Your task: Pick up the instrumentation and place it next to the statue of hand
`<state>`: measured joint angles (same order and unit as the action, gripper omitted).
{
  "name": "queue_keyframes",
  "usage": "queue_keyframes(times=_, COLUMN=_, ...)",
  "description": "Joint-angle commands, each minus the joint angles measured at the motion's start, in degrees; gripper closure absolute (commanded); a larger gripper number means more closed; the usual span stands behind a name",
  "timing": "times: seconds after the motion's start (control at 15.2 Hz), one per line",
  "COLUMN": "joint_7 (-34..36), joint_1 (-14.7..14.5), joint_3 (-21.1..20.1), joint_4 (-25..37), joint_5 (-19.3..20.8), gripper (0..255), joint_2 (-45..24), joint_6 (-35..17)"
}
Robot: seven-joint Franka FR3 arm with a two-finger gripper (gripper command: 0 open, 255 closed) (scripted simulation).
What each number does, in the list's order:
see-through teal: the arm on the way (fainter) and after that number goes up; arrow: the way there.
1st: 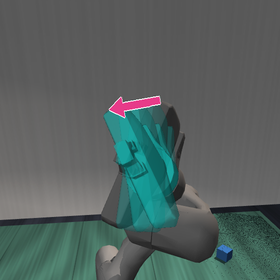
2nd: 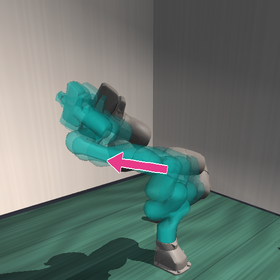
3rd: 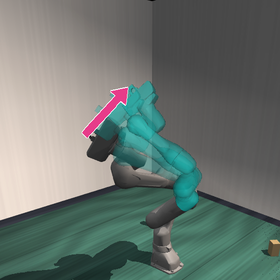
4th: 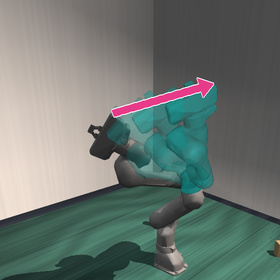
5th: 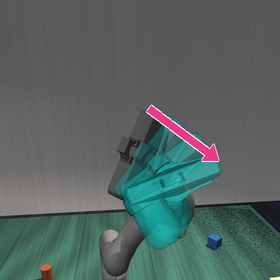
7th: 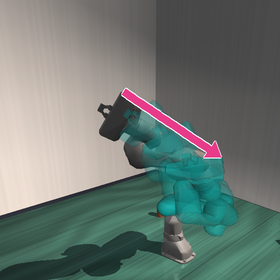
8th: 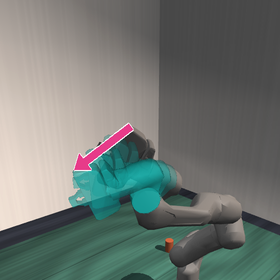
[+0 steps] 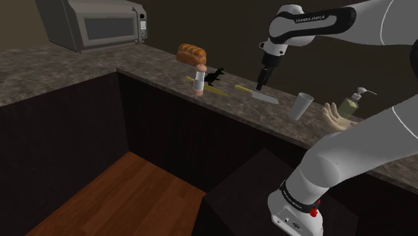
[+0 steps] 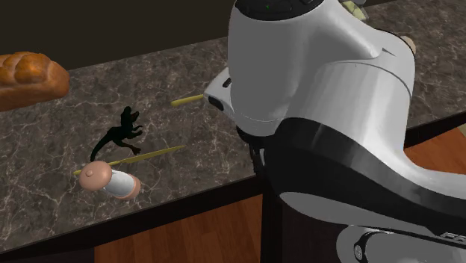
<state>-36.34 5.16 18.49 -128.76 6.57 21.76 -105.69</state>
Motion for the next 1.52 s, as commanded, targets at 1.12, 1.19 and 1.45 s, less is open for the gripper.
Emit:
queue_keyframes(times=1.12, joint_7=-31.31, joint_1=9.42, joint_3=10.40, joint_4=32.36, joint_5=-18.71, gripper=0, joint_2=-42.98, joint_6=-4.82)
queue_keyframes(times=1.19, joint_7=-32.47, joint_1=10.66, joint_3=10.11, joint_4=35.09, joint_5=-19.82, gripper=0, joint_2=-45.50, joint_6=-4.22)
queue_keyframes(times=1.45, joint_7=-36.03, joint_1=16.01, joint_3=8.54, joint_4=47.64, joint_5=-23.60, gripper=0, joint_2=-55.93, joint_6=-0.91)
